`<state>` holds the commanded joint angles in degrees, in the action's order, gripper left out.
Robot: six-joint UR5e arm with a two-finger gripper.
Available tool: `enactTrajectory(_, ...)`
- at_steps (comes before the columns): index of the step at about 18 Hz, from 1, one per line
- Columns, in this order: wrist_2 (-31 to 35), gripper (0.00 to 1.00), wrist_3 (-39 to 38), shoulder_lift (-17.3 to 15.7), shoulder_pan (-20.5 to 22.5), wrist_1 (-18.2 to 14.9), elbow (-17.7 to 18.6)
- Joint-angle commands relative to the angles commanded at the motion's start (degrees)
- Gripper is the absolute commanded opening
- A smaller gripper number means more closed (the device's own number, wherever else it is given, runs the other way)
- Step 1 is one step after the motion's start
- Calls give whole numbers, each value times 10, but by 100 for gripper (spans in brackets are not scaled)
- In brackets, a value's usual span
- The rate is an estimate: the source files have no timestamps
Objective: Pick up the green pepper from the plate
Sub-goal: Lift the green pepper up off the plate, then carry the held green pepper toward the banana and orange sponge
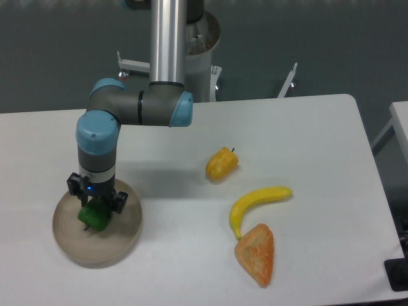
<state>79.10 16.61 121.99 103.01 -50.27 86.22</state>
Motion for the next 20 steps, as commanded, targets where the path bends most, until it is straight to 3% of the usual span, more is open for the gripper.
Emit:
enactTrajectory(7,2,32,19,-21,10,-3,-11)
enactTrajectory(14,3,33,155,-54,130,-11,-53)
enactTrajectory(20,3,33,313,-53,213,-13,-76)
